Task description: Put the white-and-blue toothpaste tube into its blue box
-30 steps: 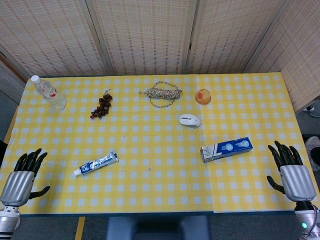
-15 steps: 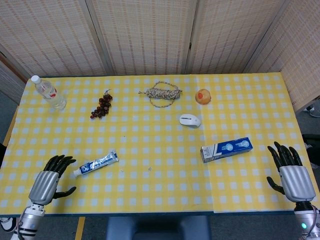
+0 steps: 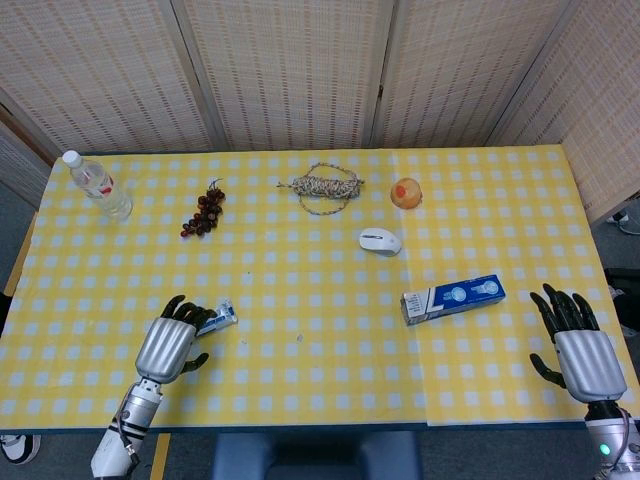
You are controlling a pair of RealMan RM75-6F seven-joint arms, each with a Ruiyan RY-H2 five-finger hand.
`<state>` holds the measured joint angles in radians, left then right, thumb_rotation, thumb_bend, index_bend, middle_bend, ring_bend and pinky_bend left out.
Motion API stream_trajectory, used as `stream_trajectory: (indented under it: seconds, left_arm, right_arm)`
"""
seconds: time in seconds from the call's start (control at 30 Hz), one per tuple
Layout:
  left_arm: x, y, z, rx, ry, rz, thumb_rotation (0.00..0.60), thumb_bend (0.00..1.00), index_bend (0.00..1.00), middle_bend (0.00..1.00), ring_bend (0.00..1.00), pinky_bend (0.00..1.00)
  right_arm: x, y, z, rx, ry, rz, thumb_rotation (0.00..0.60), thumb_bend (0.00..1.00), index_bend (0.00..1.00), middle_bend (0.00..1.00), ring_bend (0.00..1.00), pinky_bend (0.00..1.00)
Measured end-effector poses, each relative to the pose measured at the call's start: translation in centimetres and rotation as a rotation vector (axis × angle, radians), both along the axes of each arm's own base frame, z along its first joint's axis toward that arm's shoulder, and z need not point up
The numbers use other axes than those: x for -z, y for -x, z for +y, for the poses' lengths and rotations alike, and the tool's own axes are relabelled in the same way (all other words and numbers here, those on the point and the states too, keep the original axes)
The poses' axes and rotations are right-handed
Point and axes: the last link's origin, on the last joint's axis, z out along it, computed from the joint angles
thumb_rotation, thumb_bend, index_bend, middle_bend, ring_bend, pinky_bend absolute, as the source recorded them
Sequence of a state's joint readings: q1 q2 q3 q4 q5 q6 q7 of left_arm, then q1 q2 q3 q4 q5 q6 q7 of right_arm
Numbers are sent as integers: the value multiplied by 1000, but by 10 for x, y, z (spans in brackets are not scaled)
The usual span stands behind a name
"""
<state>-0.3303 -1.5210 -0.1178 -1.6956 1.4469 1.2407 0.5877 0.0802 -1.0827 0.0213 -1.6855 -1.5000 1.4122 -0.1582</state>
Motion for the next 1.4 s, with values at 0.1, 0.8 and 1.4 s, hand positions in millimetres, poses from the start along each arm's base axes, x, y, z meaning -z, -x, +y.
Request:
stream_trajectory:
  seconds: [0.1, 0.8, 1.4]
  left_arm:
    - [10, -16, 11, 26, -33, 18, 600, 195, 468, 1000, 973, 991]
    - [30, -11, 51, -383, 32, 168, 600, 159, 345, 1000, 1000, 1000]
    - [40, 3, 68, -436, 32, 198, 600, 166, 405, 1000, 1000, 1000]
  right_arm:
    - [-1, 1, 0, 2, 4, -1, 600, 313, 0, 0, 0, 0]
    - [0, 2, 0, 7, -9, 4, 600, 312, 0, 0, 0, 0]
    - [0, 3, -2, 10, -2, 15, 600, 313, 0, 0, 0, 0]
